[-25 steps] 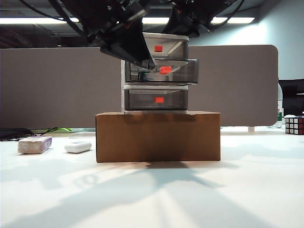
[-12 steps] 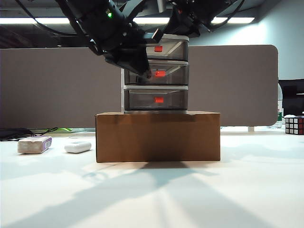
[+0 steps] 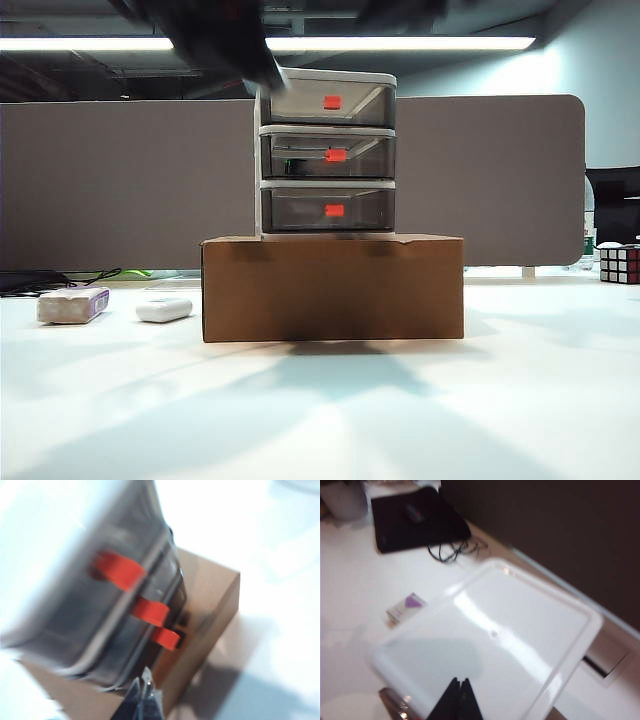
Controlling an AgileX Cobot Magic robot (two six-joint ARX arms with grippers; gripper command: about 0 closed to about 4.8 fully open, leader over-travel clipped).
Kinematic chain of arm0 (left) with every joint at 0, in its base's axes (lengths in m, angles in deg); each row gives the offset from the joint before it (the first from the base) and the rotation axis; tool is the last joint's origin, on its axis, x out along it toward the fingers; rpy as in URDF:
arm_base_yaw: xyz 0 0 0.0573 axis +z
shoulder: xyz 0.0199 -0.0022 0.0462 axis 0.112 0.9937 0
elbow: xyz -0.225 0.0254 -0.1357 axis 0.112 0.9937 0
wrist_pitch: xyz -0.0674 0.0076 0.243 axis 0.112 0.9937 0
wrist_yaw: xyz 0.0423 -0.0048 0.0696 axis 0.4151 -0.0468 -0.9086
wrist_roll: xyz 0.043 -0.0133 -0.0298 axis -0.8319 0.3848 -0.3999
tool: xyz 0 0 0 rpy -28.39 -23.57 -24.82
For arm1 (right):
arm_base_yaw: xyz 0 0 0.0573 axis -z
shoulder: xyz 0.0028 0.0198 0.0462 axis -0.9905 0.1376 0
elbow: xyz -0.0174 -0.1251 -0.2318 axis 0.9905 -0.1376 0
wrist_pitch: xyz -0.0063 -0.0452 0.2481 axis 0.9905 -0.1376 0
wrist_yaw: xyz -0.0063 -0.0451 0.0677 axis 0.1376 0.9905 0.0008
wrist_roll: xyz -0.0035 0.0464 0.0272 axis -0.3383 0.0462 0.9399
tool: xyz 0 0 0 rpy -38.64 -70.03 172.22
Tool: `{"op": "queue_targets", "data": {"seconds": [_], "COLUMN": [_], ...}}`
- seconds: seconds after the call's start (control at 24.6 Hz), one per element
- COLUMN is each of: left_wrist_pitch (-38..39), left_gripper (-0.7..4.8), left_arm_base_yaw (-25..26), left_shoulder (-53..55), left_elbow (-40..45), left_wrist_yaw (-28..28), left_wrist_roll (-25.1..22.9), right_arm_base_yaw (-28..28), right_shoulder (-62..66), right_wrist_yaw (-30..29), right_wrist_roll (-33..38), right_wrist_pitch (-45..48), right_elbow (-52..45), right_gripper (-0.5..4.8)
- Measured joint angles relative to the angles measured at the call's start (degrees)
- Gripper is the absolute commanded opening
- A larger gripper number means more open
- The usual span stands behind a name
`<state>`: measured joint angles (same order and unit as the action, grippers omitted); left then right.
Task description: Open the second layer of the drawer on the table, pick up the transparent tape on the table and put it in, and finally close the drawer.
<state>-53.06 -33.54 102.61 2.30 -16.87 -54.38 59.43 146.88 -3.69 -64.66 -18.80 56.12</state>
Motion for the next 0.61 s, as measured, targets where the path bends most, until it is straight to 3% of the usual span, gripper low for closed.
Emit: {"op": "queue_targets", "data": {"seconds": [0.24, 0.37, 0.49, 0.61], "left_wrist_pitch": [3.1, 3.6, 5.7, 8.0], "left_gripper": [-0.06, -0.06, -0.06, -0.06], "left_arm_base_yaw": [1.6, 1.5, 1.6, 1.5], "left_shoulder": [-21.3, -38.8, -48.2, -55.4], "left_elbow": [8.9, 19.0, 25.5, 30.8], "left_wrist_yaw": [0.0, -0.1, -2.1, -2.1], "left_wrist_roll": [0.0, 4.4, 7.2, 13.5], "right_arm_base_yaw": [0.0, 0.0, 0.0, 0.0], "right_shoulder": [-15.5, -29.8, -38.3, -47.9], "right_wrist_yaw": [1.1, 3.8, 4.2, 8.1], "right_wrist_roll": [-1.9, -0.3, 1.1, 2.6], "right_wrist_pitch": [-3.2, -5.3, -3.8, -3.1], "right_elbow": [-9.8, -25.8, -32.9, -41.7], "right_gripper": [-0.05, -0.05, -0.05, -0.06]}}
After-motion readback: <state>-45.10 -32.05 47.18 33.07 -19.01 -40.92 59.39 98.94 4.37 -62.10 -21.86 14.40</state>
